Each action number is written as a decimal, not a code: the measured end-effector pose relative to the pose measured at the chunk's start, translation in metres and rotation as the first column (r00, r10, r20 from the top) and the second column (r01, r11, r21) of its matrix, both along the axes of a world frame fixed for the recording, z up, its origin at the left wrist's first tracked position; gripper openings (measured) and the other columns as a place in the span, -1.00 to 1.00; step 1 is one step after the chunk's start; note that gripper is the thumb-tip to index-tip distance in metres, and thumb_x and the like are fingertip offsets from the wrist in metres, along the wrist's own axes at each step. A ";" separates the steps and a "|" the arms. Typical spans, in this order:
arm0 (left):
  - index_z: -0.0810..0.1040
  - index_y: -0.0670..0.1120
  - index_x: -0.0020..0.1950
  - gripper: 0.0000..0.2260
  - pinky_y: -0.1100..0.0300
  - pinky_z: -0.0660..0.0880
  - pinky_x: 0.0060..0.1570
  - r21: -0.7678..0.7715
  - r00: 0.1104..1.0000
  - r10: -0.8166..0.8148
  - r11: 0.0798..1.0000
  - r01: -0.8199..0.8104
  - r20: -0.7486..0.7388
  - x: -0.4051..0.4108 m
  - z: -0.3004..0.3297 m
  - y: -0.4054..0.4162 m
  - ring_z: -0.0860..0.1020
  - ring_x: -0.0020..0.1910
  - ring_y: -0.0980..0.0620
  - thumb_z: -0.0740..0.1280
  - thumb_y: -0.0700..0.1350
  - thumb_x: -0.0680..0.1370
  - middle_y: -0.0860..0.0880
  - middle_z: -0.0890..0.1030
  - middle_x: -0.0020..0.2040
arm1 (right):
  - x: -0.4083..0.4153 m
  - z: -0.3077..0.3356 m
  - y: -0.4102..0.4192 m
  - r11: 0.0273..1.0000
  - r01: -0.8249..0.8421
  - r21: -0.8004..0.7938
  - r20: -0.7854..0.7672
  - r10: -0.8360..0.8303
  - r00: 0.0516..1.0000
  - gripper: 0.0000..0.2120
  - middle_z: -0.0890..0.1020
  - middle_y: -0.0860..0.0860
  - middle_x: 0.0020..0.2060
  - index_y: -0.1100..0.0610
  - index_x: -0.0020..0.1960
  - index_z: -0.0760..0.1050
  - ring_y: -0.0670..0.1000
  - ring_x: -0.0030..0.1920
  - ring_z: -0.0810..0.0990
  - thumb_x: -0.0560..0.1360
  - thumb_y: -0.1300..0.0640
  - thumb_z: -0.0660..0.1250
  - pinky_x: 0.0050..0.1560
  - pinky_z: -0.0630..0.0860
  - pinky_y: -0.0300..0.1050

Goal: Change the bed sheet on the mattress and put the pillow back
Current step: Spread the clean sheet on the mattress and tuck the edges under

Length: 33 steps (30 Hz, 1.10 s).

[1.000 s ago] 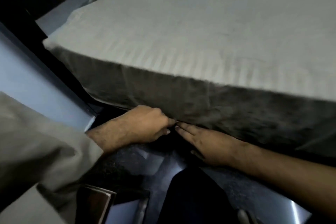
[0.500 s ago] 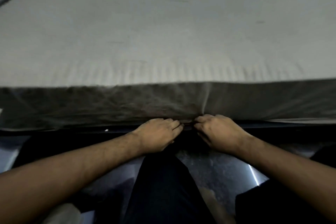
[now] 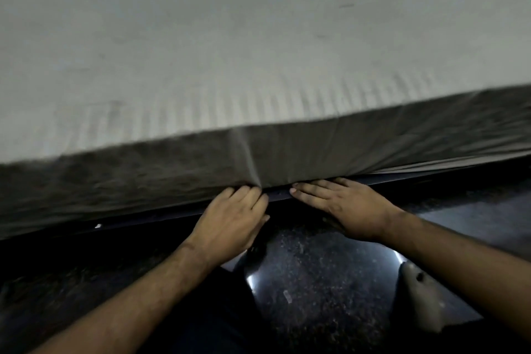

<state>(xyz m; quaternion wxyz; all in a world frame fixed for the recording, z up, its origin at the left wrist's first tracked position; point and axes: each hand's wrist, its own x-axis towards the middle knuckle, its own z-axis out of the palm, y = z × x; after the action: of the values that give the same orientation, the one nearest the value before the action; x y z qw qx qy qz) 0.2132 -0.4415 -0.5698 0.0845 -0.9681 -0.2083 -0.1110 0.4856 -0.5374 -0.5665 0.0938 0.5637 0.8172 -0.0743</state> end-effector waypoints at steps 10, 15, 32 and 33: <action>0.51 -0.13 0.39 -0.59 0.00 0.47 0.20 -0.210 0.971 0.201 0.963 -0.171 0.127 0.064 -0.041 -0.034 0.51 0.17 -0.11 0.32 0.00 0.58 -0.10 0.54 0.24 | 0.045 0.017 -0.038 0.936 0.194 0.295 0.141 -0.243 0.960 -0.65 0.60 0.02 0.09 0.03 0.14 0.57 0.10 0.10 0.59 0.48 0.00 0.13 -0.01 0.45 0.02; 0.43 -0.13 0.49 -0.53 0.03 0.37 0.43 -0.272 0.988 0.015 0.962 0.028 0.156 0.099 -0.046 -0.035 0.46 0.38 -0.06 0.28 0.01 0.61 -0.08 0.48 0.44 | 0.088 0.014 -0.065 0.812 0.479 0.335 0.072 -0.528 0.846 -0.63 0.61 0.05 0.19 0.07 0.30 0.54 0.11 0.21 0.60 0.51 0.03 0.36 0.06 0.51 0.00; 0.41 -0.14 0.51 -0.40 0.10 0.41 0.37 -0.419 0.956 -0.132 0.877 0.236 0.264 0.246 -0.053 -0.044 0.47 0.40 -0.04 0.15 0.17 0.57 -0.08 0.48 0.47 | 0.126 0.015 -0.052 0.802 0.589 0.094 -0.019 -0.590 0.807 -0.73 0.48 0.10 0.15 0.05 0.26 0.54 0.20 0.09 0.58 0.63 0.01 0.20 0.15 0.52 0.08; 0.39 -0.13 0.53 -0.41 0.11 0.38 0.40 -0.436 0.955 -0.136 0.867 0.243 0.263 0.246 -0.052 -0.043 0.46 0.42 -0.04 0.13 0.15 0.57 -0.08 0.47 0.48 | 0.129 0.014 -0.053 0.795 0.598 0.099 -0.062 -0.595 0.802 -0.75 0.49 0.11 0.13 0.06 0.24 0.55 0.20 0.07 0.58 0.62 0.04 0.22 0.10 0.54 0.09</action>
<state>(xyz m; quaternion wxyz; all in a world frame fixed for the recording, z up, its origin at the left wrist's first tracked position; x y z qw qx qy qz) 0.4593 -0.4849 -0.6216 -0.1843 -0.9572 -0.1401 -0.1739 0.6148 -0.5901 -0.5529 0.0221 0.7956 0.6023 -0.0611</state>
